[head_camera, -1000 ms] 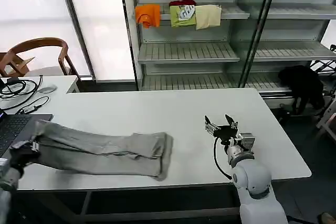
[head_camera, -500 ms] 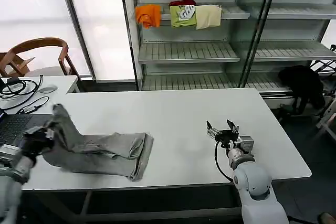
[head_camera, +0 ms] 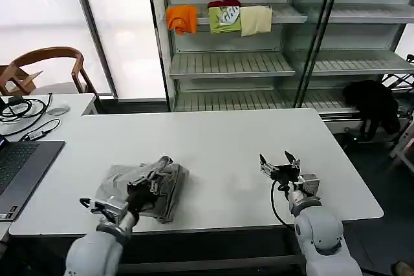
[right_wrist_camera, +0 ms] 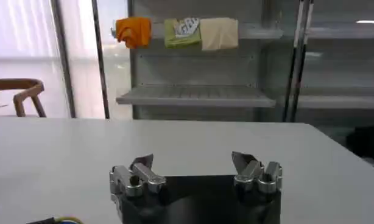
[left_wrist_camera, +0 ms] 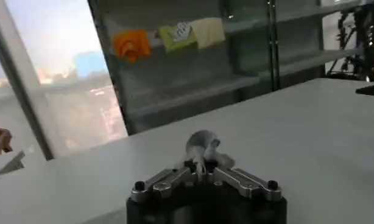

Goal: Fold and organize the clothes.

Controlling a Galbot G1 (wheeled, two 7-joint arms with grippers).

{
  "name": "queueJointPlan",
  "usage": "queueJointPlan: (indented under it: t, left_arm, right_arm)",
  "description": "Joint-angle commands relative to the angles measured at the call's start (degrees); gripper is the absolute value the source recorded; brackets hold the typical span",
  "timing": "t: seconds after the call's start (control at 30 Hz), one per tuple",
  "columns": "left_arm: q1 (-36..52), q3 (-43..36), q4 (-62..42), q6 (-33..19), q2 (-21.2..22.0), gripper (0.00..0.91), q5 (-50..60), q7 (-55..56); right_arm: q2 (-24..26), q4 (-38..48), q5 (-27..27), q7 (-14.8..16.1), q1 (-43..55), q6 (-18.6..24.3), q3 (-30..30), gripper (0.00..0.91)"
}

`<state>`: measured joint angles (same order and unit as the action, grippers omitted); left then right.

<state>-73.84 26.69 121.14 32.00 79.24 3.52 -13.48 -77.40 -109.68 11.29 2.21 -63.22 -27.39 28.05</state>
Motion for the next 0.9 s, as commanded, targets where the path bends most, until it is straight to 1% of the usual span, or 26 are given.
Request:
queueJointPlan:
  t: [0.03, 0.13, 0.17, 0.2, 0.23, 0.3, 0.37, 0.43, 0.53, 0.6, 0.67, 0.7, 0.8, 0.87, 0.9]
  left_arm:
    - [0.62, -7.57, -5.45, 0.63, 5.49, 0.010, 4.21, 4.05]
    - [1.37, -7.21, -8.27, 0.08, 6.47, 0.020, 3.80, 5.71]
    - [1.50, -7.21, -8.85, -0.06, 6.87, 0.131, 3.55, 6.52]
    - [1.63, -7.27, -9.37, -0.32, 7.30, 0.474, 3.39, 7.50]
    - [1.80, -7.43, -9.88, -1.05, 7.63, 0.907, 3.38, 8.55]
    - [2.39, -7.93, -11.04, -2.56, 9.56, 0.907, 3.38, 11.54]
    - [2.41, -9.13, -11.08, -3.88, 10.14, 0.907, 1.91, 13.09]
    - [2.26, -10.55, -10.60, -4.92, 10.15, 0.907, 0.49, 13.95]
    - [1.03, -11.90, -7.61, -5.62, 9.95, 0.907, -4.80, 14.46]
    - [-0.10, -11.52, -4.87, -6.37, 9.51, 0.907, -7.44, 14.26]
    - [-1.56, -9.62, -0.09, -6.43, 8.13, 0.907, -12.90, 14.02]
    - [-2.08, -8.28, 1.95, -6.47, 7.29, 0.907, -14.70, 13.85]
    - [-2.53, 3.41, 6.29, -6.43, 4.83, 0.907, -16.91, 10.31]
    - [-2.29, 11.98, 5.71, -6.76, -0.40, 0.907, -17.02, 6.33]
    - [-2.29, 17.35, 4.66, -6.67, -2.30, 0.907, -16.99, 4.56]
  right_arm:
    - [-0.08, -0.30, -1.24, 0.71, -0.87, 0.90, -0.06, 0.907]
    - [-0.37, -0.04, -1.59, 0.74, -0.87, 1.02, -0.29, 0.907]
    - [-0.48, 0.06, -1.66, 0.73, -0.85, 1.04, -0.38, 0.907]
    - [-0.55, 0.11, -1.73, 0.74, -0.84, 1.08, -0.44, 0.907]
    - [-0.58, 0.14, -1.78, 0.74, -0.83, 1.08, -0.45, 0.907]
    - [-0.87, 0.24, -2.02, 0.73, -0.78, 1.09, -0.65, 0.907]
    - [-1.08, 0.26, -2.21, 0.68, -0.67, 1.06, -0.81, 0.907]
    - [-1.15, 0.31, -2.25, 0.65, -0.55, 0.97, -0.87, 0.907]
    - [-1.33, 0.21, -2.32, 0.59, -0.34, 0.85, -0.90, 0.907]
    - [-1.31, 0.11, -2.31, 0.52, -0.34, 0.79, -0.81, 0.907]
    - [-1.16, 0.07, -2.28, 0.50, -0.35, 0.78, -0.65, 0.907]
    - [-1.06, 0.05, -2.24, 0.52, -0.37, 0.77, -0.56, 0.907]
    - [-0.82, 0.05, -2.19, 0.45, -0.37, 0.75, -0.43, 0.907]
    - [-0.70, 0.02, -2.15, 0.48, -0.38, 0.72, -0.47, 0.907]
    - [-0.70, 0.05, -2.15, 0.50, -0.33, 0.71, -0.49, 0.907]
